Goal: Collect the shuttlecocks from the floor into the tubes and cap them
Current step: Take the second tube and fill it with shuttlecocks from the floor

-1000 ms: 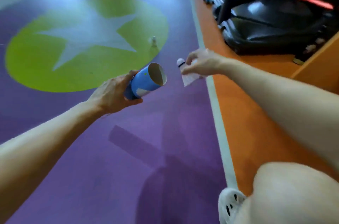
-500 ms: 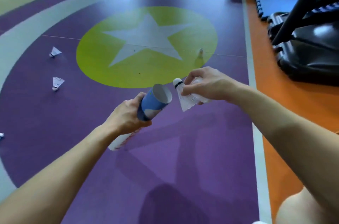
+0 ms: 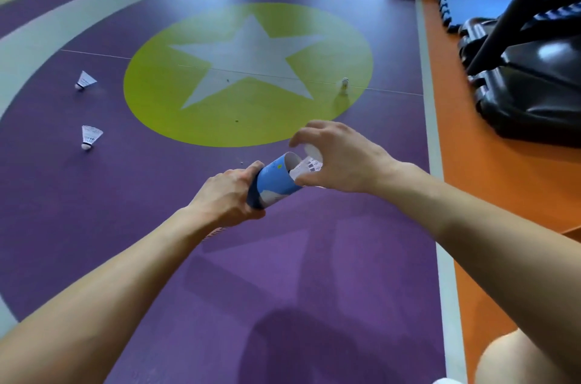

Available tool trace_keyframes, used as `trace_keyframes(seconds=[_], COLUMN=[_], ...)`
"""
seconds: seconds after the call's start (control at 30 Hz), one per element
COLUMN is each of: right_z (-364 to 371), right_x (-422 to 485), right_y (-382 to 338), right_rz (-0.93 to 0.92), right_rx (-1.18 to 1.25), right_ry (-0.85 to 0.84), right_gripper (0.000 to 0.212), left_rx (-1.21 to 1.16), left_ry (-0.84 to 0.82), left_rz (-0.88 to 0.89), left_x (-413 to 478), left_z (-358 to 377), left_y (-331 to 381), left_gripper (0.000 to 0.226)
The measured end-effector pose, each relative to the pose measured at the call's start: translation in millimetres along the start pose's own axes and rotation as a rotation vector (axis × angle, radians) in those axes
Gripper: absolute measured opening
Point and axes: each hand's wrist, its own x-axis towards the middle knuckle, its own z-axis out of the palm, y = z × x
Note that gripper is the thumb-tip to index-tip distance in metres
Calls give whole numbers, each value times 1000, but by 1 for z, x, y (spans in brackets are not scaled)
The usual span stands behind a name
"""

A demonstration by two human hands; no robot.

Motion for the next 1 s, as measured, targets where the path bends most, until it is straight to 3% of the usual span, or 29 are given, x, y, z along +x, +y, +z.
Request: trace_keyframes(seconds=[0.13, 0.57, 0.73, 0.87, 1.0], right_z=[-1, 56, 116, 176, 231], right_x=[2, 28, 34, 37, 62], right_y=[11, -5, -34, -79, -147], right_rz=[109, 120, 36, 78, -79], right_rx=[67, 70, 85, 127, 51], right_ry=[72, -83, -161, -319, -436], right_gripper=[67, 40, 31, 27, 31], left_rx=[-60, -215, -392, -542, -612], left_ry=[-3, 30, 252, 507, 656], left_rz=[-58, -203, -310, -537, -680], left_x=[-2, -31, -88, -173, -245], left_z=[-5, -35, -63, -62, -67], left_y=[-10, -57, -108, -159, -211], left_gripper=[69, 70, 73, 75, 78])
